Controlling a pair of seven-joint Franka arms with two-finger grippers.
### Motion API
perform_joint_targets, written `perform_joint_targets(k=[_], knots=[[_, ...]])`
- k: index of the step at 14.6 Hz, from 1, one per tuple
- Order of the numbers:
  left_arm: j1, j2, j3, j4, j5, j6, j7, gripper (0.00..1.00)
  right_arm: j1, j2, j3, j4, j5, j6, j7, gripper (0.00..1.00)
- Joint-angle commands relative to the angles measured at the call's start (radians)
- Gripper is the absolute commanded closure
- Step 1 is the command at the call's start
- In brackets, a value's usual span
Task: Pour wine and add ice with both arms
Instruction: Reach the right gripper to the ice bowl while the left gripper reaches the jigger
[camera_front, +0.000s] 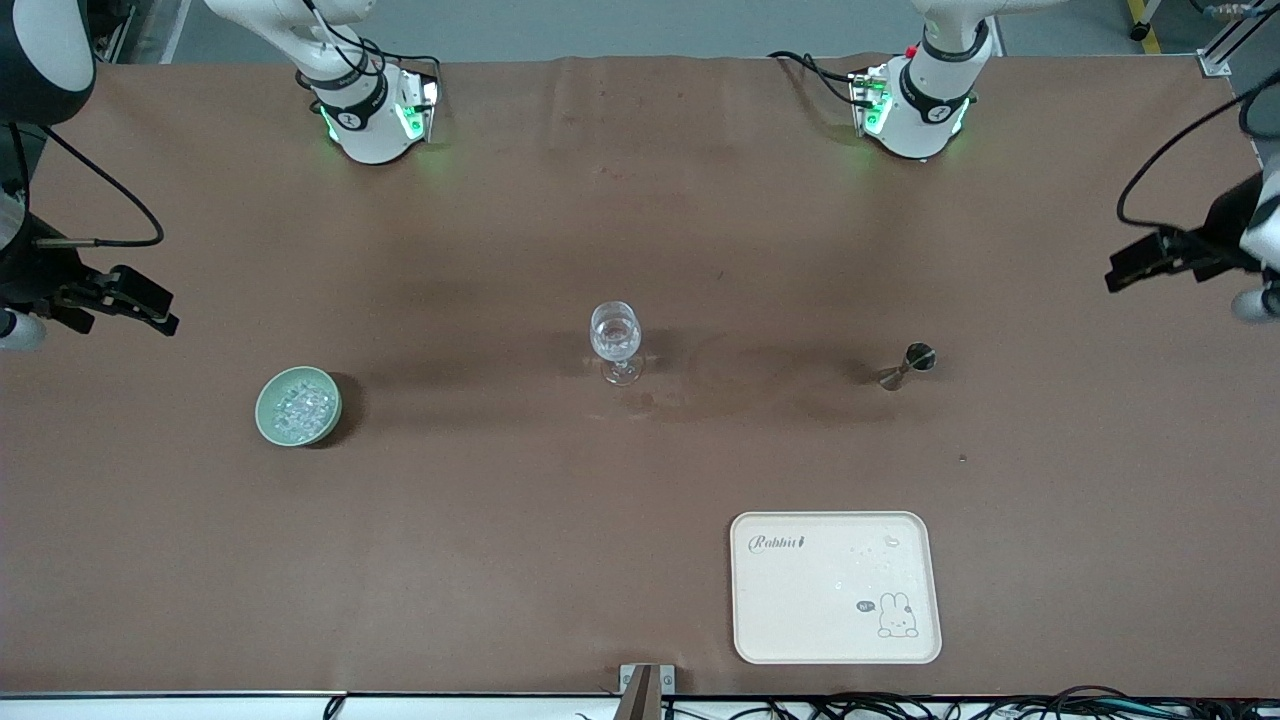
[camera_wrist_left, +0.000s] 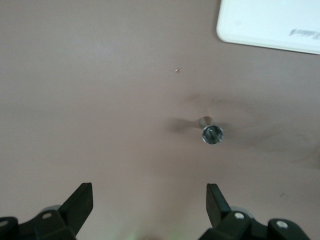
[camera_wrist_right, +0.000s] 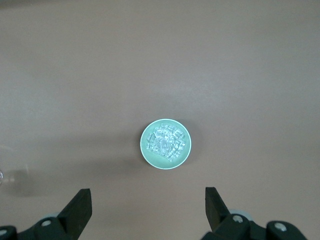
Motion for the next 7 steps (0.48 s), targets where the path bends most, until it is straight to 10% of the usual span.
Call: perform_joint_targets(k=[1,7], knots=[[0.052,0.089,-0.003,0.035,-0.076,-0.011,-0.051,0.0,-0.006,-0.003,0.002,-0.009,0.0,0.011,-0.011,0.0],[0.186,0.281,-0.002,-0.022,-0.352,0.057,-0.13,0.0,-0.007,0.068,0.002,-0.052,0.0,0.12,-0.011,0.0]])
